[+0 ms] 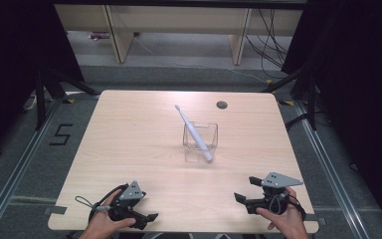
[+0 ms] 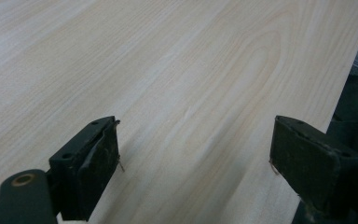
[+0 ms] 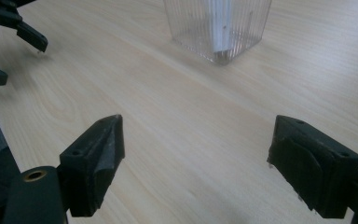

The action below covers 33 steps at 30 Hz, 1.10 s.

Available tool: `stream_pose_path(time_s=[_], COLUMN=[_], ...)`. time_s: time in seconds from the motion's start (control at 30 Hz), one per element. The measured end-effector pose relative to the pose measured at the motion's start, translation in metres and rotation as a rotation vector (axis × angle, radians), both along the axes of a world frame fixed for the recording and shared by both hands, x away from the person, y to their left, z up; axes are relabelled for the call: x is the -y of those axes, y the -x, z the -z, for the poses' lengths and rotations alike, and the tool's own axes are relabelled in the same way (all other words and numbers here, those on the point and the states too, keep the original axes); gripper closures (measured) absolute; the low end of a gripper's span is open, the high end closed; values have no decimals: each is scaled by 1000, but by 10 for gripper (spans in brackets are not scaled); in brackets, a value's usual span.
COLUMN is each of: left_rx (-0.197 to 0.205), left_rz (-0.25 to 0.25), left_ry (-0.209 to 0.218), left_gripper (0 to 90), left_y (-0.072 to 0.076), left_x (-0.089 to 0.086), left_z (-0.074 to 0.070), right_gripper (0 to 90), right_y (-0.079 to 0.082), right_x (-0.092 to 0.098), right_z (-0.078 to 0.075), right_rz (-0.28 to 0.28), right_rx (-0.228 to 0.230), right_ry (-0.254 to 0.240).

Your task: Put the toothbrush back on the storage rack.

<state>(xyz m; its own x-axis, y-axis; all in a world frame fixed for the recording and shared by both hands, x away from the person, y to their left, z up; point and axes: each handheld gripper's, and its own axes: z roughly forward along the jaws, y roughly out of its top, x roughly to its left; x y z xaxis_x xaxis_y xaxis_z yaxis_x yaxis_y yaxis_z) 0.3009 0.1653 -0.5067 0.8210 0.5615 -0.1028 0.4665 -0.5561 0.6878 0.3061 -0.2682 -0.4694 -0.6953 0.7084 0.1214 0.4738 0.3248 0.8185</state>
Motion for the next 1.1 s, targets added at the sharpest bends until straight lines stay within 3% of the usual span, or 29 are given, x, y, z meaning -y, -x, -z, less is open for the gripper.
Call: stream_pose_path(time_s=[0.07, 0.1, 0.13, 0.23, 0.27, 0.33, 0.37, 0.4, 0.43, 0.53, 0.57, 0.7, 1.1], left_rx=[-6, -2, -3, -3, -2, -3, -5, -5, -5, -7, -5, -6, -8], left_rz=[-8, -8, -3, 2, 2, 3, -1, -1, -1, 7, 5, 10, 4], left_ry=[15, 1, -3, -3, -3, -3, -2, -2, -2, -1, -2, -4, 2], left_gripper=[149, 149, 149, 149, 149, 149, 149, 149, 149, 149, 149, 149, 149], left_y=[0, 0, -1, -1, -1, -1, -1, -1, -1, -1, -1, -1, -1], left_x=[1, 0, 0, 0, 0, 0, 0, 0, 0, 0, 0, 0, 0], left_z=[1, 1, 1, 1, 1, 1, 1, 1, 1, 1, 1, 1, 1], right_gripper=[183, 182, 183, 183, 183, 183, 184, 184, 184, 185, 185, 190, 191], right_y=[3, 2, 4, 3, 4, 5, 7, 6, 6, 7, 8, 8, 15], right_x=[0, 2, 1, 3, 3, 6, 5, 8, 8, 13, 12, 14, 16], right_z=[1, 1, 2, 3, 4, 4, 4, 5, 5, 8, 8, 10, 15], right_rz=[4, 1, 9, -11, -14, -6, 8, 4, 4, 12, 21, -2, -7], right_rx=[-23, 0, -17, -3, -38, -9, -44, -3, -3, -14, -42, -27, -57], right_ry=[6, 39, 27, 49, 44, 80, 67, 86, 86, 87, 80, 104, 140])
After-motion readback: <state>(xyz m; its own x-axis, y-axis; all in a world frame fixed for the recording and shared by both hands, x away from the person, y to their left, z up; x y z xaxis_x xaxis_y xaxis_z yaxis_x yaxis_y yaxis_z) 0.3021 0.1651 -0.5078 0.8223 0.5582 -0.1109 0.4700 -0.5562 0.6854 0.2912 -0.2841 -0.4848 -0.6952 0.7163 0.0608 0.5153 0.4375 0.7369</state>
